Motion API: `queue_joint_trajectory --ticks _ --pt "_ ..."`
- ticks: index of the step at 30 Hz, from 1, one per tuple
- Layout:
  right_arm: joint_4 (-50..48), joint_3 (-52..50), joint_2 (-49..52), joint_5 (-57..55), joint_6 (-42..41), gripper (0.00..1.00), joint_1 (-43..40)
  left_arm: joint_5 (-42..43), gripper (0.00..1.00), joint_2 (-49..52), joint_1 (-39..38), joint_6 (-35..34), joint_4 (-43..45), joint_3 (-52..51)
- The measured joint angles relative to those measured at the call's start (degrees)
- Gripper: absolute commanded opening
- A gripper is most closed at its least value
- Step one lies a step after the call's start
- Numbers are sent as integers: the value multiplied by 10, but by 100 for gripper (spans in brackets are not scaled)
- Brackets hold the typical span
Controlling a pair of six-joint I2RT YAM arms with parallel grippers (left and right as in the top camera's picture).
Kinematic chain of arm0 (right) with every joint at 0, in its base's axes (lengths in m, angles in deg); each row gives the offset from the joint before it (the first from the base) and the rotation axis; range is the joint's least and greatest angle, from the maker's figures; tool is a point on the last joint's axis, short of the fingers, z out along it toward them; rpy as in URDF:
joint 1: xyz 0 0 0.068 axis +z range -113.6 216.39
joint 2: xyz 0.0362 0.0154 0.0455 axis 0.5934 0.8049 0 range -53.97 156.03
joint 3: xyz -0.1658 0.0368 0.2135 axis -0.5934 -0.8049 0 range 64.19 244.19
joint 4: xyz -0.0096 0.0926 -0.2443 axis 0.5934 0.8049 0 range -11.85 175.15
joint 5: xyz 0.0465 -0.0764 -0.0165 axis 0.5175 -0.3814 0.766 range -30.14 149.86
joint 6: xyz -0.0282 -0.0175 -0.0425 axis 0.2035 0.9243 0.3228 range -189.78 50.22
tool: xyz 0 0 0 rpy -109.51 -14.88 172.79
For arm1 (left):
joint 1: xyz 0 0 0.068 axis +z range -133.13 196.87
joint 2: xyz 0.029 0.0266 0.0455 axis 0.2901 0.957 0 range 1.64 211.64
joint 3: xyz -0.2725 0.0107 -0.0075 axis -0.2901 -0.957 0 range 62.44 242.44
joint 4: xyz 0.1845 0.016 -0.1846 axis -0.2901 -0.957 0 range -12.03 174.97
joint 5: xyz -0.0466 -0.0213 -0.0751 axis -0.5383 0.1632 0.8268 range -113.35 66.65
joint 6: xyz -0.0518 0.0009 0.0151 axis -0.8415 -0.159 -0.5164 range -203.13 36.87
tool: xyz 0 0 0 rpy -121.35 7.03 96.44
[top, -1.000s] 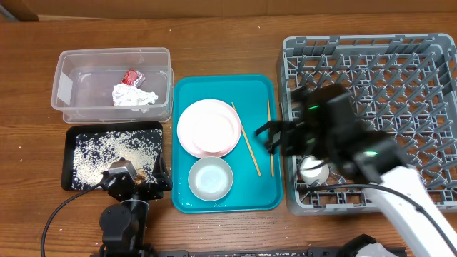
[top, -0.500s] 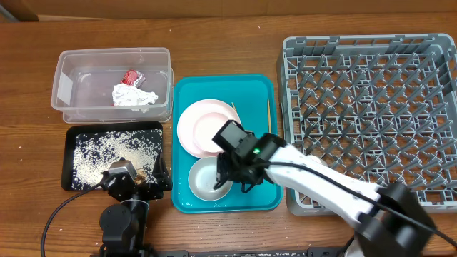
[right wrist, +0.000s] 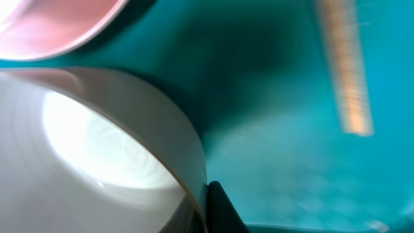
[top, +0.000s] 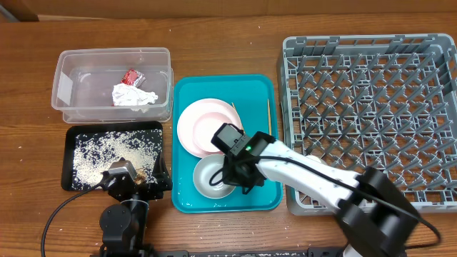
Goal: Sort waste into correct bins and load items into the dishwasher
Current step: 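Reach the right gripper to the white bowl on the tray, grasp, then carry the white bowl into the grey rack and lower it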
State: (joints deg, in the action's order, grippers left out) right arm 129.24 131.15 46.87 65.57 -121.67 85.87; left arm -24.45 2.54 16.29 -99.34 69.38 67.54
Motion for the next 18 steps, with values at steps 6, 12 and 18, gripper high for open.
queue_joint_trajectory --ticks 6,12,18 --pt "52 6 -170 -138 14 4 -1 0 100 0 0 0 0 0" --pt "112 13 -319 -379 21 4 -43 0 100 0 0 0 0 0" --pt "137 13 -337 -559 23 4 -181 0 100 0 0 0 0 0"
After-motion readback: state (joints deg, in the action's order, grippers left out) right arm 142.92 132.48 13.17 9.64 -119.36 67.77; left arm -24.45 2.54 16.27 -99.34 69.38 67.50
